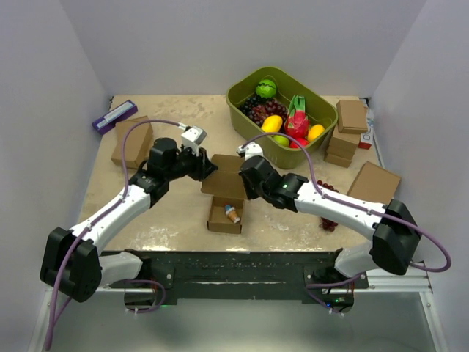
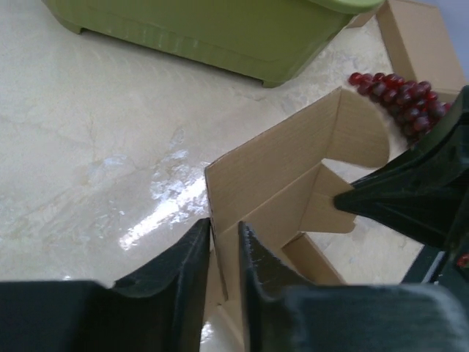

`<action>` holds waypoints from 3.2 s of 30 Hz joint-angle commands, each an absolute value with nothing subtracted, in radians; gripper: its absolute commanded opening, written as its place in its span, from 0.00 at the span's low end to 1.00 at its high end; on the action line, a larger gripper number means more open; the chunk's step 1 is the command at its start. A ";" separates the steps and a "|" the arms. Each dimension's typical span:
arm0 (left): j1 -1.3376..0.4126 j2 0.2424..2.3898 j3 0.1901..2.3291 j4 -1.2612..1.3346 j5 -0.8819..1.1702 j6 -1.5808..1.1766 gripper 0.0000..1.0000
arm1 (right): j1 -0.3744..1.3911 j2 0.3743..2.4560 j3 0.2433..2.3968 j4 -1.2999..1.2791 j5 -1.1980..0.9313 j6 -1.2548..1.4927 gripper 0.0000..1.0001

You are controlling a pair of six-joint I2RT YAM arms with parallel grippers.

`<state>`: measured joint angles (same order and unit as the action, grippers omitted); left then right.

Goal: Fold the paper box

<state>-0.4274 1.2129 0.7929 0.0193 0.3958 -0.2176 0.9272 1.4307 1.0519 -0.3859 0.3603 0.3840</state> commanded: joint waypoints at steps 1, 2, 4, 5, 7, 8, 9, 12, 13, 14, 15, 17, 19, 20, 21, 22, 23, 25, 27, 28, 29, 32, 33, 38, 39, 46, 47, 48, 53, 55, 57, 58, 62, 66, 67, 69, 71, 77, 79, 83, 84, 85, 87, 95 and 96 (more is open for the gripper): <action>-0.428 1.174 0.821 0.057 0.450 -0.149 0.64 | 0.913 1.385 1.022 -0.305 0.350 0.256 0.00; -0.426 1.164 0.819 0.051 0.430 -0.117 0.73 | 0.907 1.379 1.009 -0.299 0.341 0.241 0.00; -0.423 1.146 0.822 0.022 0.407 -0.078 0.88 | 0.891 1.352 0.996 -0.272 0.299 0.198 0.00; -0.422 1.144 0.822 0.011 0.385 -0.034 0.92 | 0.887 1.342 0.980 -0.261 0.284 0.186 0.00; -0.420 1.144 0.828 -0.049 0.351 -0.005 0.94 | 0.868 1.322 0.968 -0.230 0.264 0.155 0.00; -0.417 1.147 0.836 -0.064 0.344 0.038 0.94 | 0.864 1.321 0.966 -0.226 0.261 0.150 0.00; -0.419 1.152 0.839 -0.093 0.348 0.049 0.95 | 0.851 1.319 0.968 -0.227 0.261 0.146 0.00; -0.419 1.160 0.841 -0.146 0.362 0.064 0.95 | 0.838 1.330 0.986 -0.241 0.265 0.146 0.00; -0.419 1.146 0.821 -0.140 0.370 0.060 0.95 | 0.838 1.333 0.991 -0.241 0.274 0.150 0.00; -0.419 1.137 0.809 -0.130 0.400 0.046 0.96 | 0.836 1.339 0.997 -0.244 0.279 0.153 0.00; -0.419 1.128 0.799 -0.114 0.416 0.040 0.96 | 0.836 1.342 0.997 -0.241 0.287 0.166 0.00; -0.419 1.115 0.779 -0.103 0.443 0.020 0.97 | 0.836 1.356 1.002 -0.241 0.322 0.182 0.00; -0.419 1.124 0.769 -0.078 0.472 0.008 0.98 | 0.836 1.362 1.003 -0.238 0.336 0.207 0.00; -0.419 1.134 0.765 -0.068 0.506 -0.024 0.98 | 0.836 1.362 1.000 -0.230 0.348 0.215 0.00; -0.420 1.147 0.764 -0.060 0.520 -0.031 0.96 | 0.836 1.364 0.999 -0.229 0.357 0.230 0.00; -0.422 1.181 0.773 -0.067 0.532 -0.029 0.93 | 0.836 1.364 0.999 -0.227 0.365 0.238 0.00; -0.423 1.199 0.785 -0.083 0.543 -0.023 0.85 | 0.836 1.362 1.000 -0.229 0.391 0.244 0.00; -0.428 1.247 0.814 -0.139 0.546 -0.005 0.75 | 0.836 1.367 1.006 -0.235 0.402 0.265 0.00; -0.428 1.261 0.822 -0.155 0.541 -0.005 0.66 | 0.836 1.373 1.011 -0.229 0.403 0.284 0.00; -0.428 1.259 0.819 -0.150 0.540 -0.005 0.58 | 0.836 1.376 1.014 -0.224 0.405 0.290 0.00; -0.428 1.258 0.816 -0.141 0.543 -0.008 0.55 | 0.836 1.379 1.015 -0.221 0.406 0.296 0.00; -0.436 1.259 0.811 -0.132 0.549 -0.012 0.42 | 0.836 1.394 1.029 -0.218 0.408 0.317 0.00; -0.439 1.262 0.813 -0.130 0.552 -0.011 0.38 | 0.836 1.400 1.032 -0.215 0.407 0.321 0.00; -0.446 1.269 0.813 -0.080 0.540 -0.058 0.08 | 0.838 1.407 1.031 -0.180 0.416 0.363 0.00; -0.448 1.275 0.816 -0.072 0.532 -0.075 0.05 | 0.838 1.408 1.028 -0.170 0.419 0.376 0.00; -0.460 1.290 0.839 0.041 0.318 -0.242 0.00 | 0.902 1.428 1.028 -0.101 0.598 0.482 0.00; -0.465 1.290 0.844 0.064 0.290 -0.247 0.00 | 0.908 1.436 1.029 -0.091 0.636 0.507 0.00; -0.469 1.298 0.853 0.072 0.266 -0.252 0.00 | 0.908 1.451 1.032 -0.084 0.644 0.515 0.00; -0.489 1.345 0.885 0.115 0.120 -0.265 0.00 | 0.923 1.499 1.042 -0.054 0.719 0.589 0.00; -0.506 1.361 0.874 0.146 0.089 -0.270 0.00 | 0.927 1.519 1.032 -0.038 0.748 0.607 0.00; -0.549 1.374 0.853 0.192 0.057 -0.272 0.00 | 0.936 1.529 1.026 -0.029 0.782 0.647 0.00; -0.563 1.379 0.847 0.202 0.014 -0.270 0.00 | 0.940 1.540 1.020 -0.026 0.790 0.658 0.00; -0.629 1.384 0.812 0.242 -0.080 -0.268 0.00 | 0.959 1.548 1.011 -0.031 0.815 0.706 0.00; -0.663 1.364 0.753 0.268 -0.139 -0.294 0.00 | 0.979 1.557 1.006 -0.035 0.824 0.727 0.00; -0.669 1.359 0.743 0.275 -0.161 -0.298 0.00 | 0.983 1.559 1.008 -0.043 0.822 0.732 0.00; -0.679 1.347 0.713 0.282 -0.170 -0.308 0.00 | 0.989 1.577 1.011 -0.060 0.824 0.752 0.02; -0.689 1.339 0.674 0.299 -0.176 -0.319 0.00 | 1.000 1.592 1.015 -0.089 0.834 0.776 0.03; -0.721 1.325 0.601 0.327 -0.212 -0.351 0.00 | 1.031 1.600 1.003 -0.146 0.859 0.840 0.11; -0.732 1.316 0.586 0.333 -0.224 -0.359 0.00 | 1.042 1.592 0.991 -0.156 0.868 0.857 0.12; -0.761 1.295 0.546 0.345 -0.244 -0.383 0.00 | 1.054 1.586 0.974 -0.176 0.873 0.885 0.15; -0.765 1.293 0.540 0.347 -0.256 -0.388 0.00 | 1.060 1.586 0.970 -0.187 0.876 0.891 0.16; -0.772 1.290 0.531 0.347 -0.258 -0.391 0.00 | 1.061 1.586 0.968 -0.193 0.877 0.903 0.19; -0.787 1.287 0.517 0.350 -0.274 -0.402 0.00 | 1.072 1.585 0.954 -0.207 0.880 0.916 0.22; -0.827 1.270 0.425 0.423 -0.278 -0.466 0.00 | 1.094 1.572 0.891 -0.192 0.885 0.965 0.26; -0.830 1.272 0.422 0.437 -0.272 -0.472 0.00 | 1.098 1.574 0.887 -0.193 0.885 0.966 0.26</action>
<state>-0.8085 1.2701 0.4580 0.4294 -0.2920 -0.4091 1.0870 1.5955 0.9062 -0.1986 0.8497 0.9054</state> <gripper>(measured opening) 0.021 0.256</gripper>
